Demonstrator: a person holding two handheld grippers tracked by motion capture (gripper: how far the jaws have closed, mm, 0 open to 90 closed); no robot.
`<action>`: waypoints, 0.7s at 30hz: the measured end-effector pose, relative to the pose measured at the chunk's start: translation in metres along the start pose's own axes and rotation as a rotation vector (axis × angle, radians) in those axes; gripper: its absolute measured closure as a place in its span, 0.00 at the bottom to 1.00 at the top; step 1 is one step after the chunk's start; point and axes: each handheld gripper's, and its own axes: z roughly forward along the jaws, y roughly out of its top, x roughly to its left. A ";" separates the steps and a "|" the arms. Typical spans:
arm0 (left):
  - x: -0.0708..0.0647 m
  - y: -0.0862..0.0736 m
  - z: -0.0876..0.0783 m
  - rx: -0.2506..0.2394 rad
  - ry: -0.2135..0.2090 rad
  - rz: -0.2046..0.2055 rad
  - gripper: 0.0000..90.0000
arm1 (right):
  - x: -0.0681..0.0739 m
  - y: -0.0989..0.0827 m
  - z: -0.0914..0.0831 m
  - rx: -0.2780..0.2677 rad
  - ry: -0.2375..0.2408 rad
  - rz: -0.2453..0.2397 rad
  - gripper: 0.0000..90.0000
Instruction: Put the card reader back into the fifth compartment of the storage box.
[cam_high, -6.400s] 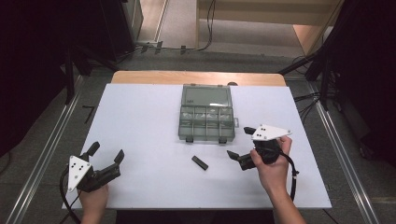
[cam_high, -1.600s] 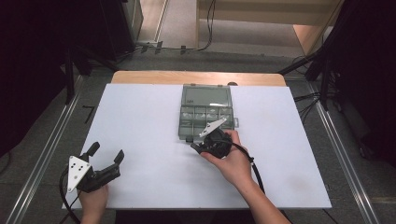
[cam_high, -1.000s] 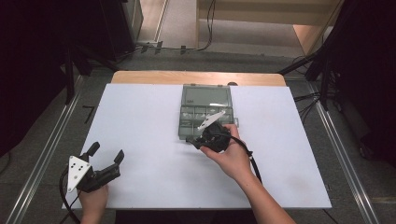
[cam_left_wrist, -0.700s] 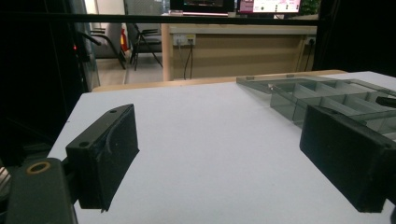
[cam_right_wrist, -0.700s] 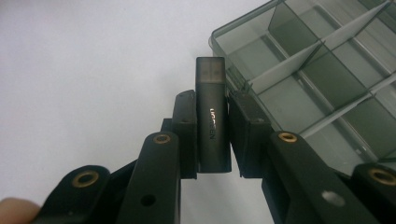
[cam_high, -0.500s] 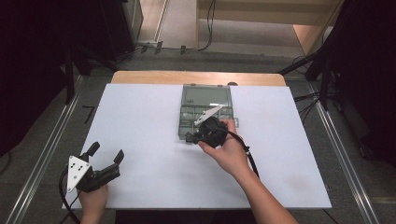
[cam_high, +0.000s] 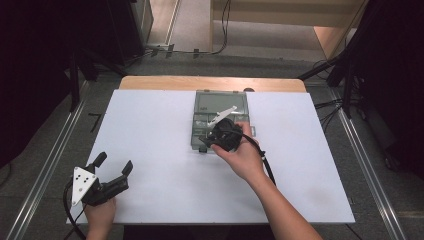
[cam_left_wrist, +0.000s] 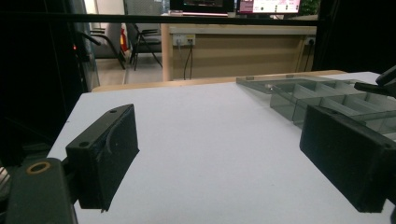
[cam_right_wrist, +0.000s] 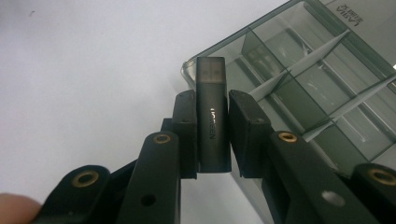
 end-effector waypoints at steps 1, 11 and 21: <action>0.000 0.000 0.000 0.000 0.000 0.000 0.13 | 0.000 0.000 0.000 0.000 0.000 0.000 0.79; 0.001 0.000 0.000 -0.001 -0.002 -0.004 0.13 | -0.007 0.015 0.004 -0.003 -0.007 0.010 0.79; 0.001 0.000 0.000 -0.003 -0.002 -0.008 0.13 | -0.012 0.025 0.013 -0.001 -0.020 0.038 0.79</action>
